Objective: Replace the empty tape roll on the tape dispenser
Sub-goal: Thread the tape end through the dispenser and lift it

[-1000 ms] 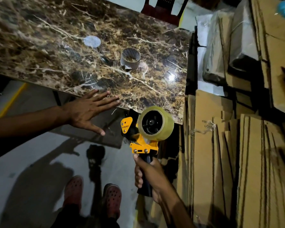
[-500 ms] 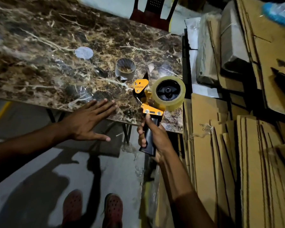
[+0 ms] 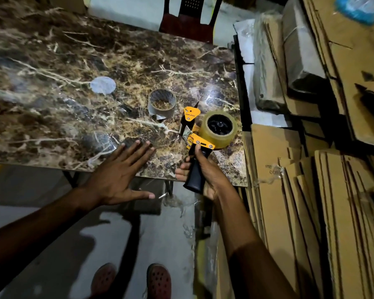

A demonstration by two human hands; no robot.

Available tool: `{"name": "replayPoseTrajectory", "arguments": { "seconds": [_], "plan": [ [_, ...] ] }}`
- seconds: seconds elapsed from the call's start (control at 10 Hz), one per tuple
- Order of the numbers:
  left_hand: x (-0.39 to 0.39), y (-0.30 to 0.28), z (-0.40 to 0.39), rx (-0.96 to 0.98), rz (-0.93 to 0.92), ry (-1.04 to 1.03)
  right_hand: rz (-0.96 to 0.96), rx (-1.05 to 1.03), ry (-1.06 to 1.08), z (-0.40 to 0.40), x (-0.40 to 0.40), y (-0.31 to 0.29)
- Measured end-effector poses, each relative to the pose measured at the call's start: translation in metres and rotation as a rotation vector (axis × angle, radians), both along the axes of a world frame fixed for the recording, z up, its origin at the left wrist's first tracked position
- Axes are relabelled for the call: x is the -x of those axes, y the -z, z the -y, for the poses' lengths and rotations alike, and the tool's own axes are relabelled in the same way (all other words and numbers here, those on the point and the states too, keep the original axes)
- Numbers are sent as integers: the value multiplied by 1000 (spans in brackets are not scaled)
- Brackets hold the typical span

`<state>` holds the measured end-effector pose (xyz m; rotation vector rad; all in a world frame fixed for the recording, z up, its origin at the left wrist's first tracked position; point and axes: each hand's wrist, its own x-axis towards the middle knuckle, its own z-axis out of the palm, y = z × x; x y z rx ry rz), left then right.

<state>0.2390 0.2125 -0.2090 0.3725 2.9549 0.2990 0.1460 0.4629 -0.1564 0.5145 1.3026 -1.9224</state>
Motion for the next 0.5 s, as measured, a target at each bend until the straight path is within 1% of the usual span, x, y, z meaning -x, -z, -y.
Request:
{"name": "replayPoseTrajectory", "arguments": {
  "seconds": [0.1, 0.2, 0.3, 0.4, 0.5],
  "plan": [
    [0, -1, -1, 4, -5, -8, -112, -343, -8, 4, 1, 4],
    [1, -2, -1, -15, 3, -17, -338, -907, -47, 5, -4, 4],
    [1, -5, -2, -22, 59, -28, -657, -1211, 31, 7, -21, -7],
    [7, -21, -4, -85, 116, -88, -864, -1464, -124, 10, -23, -17],
    [16, -53, 0, -124, 159, -171, -944, -1473, -388, 21, -12, -40]
  ]
}}
